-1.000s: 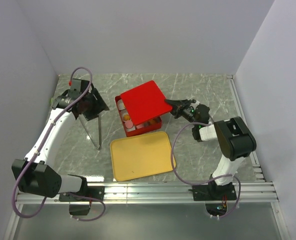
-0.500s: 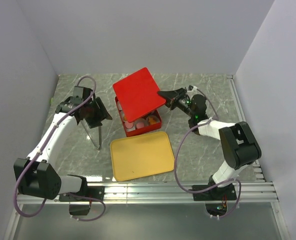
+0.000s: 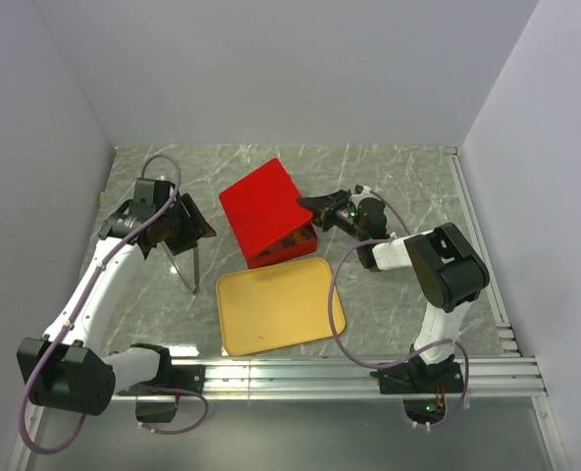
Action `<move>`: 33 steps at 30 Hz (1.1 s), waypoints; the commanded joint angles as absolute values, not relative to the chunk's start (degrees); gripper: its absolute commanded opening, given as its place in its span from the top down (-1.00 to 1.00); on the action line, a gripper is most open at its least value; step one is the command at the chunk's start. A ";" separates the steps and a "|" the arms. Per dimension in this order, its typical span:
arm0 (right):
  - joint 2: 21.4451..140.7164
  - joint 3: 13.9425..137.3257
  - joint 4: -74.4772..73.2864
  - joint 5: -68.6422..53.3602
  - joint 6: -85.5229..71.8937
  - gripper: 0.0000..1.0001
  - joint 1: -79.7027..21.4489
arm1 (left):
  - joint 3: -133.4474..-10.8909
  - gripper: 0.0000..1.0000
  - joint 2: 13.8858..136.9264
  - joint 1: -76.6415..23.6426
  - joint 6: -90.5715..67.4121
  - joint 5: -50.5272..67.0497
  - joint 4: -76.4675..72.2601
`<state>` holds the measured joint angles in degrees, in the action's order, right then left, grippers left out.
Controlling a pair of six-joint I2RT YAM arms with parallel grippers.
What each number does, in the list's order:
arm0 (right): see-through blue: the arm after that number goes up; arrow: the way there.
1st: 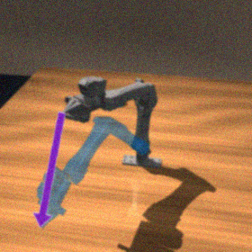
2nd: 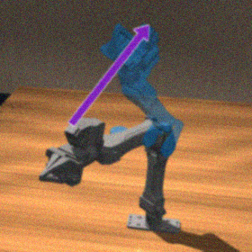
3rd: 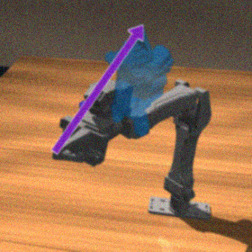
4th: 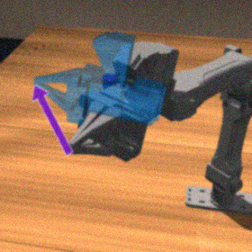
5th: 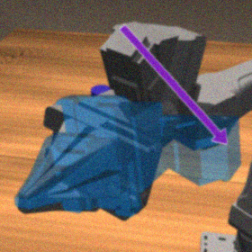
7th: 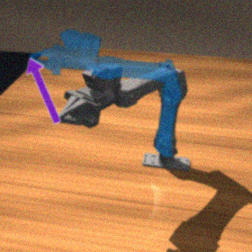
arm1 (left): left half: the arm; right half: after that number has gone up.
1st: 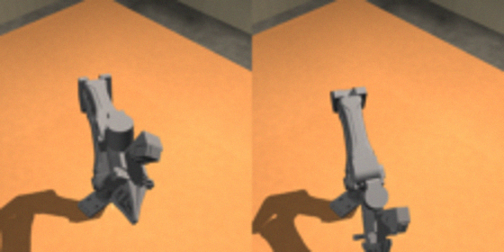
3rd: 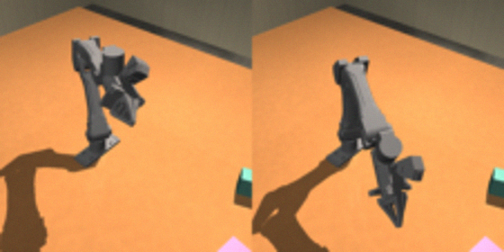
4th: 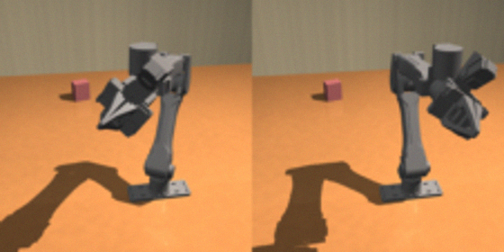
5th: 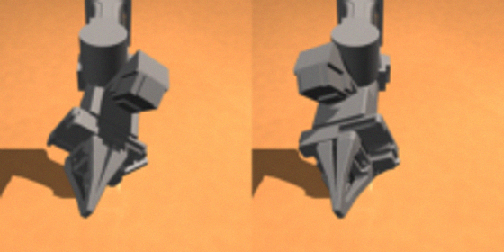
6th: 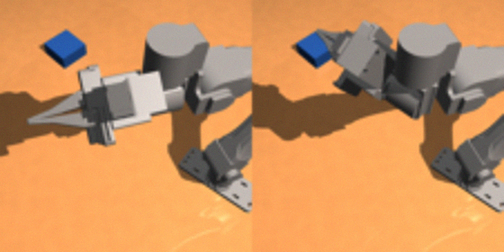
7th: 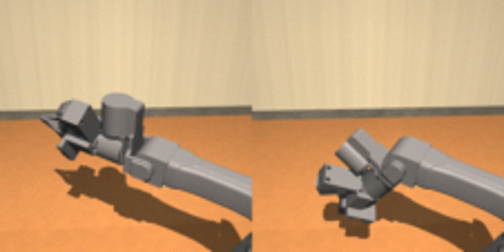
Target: Pack the cookies
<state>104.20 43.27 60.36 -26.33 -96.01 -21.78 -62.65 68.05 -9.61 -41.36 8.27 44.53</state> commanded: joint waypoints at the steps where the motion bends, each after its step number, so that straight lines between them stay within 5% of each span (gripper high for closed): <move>1: 105.03 42.63 70.04 -23.47 -96.68 1.00 -22.67 | -60.47 -0.24 67.15 -9.49 -40.96 8.00 43.33; 25: 111.36 43.33 65.23 -21.09 -92.64 1.00 -23.73 | -59.94 -0.17 71.89 -9.23 -35.77 9.75 41.49; 33: 109.51 44.21 55.73 -21.97 -88.33 0.31 -23.03 | -60.38 -0.13 73.12 -9.23 -36.21 9.76 40.61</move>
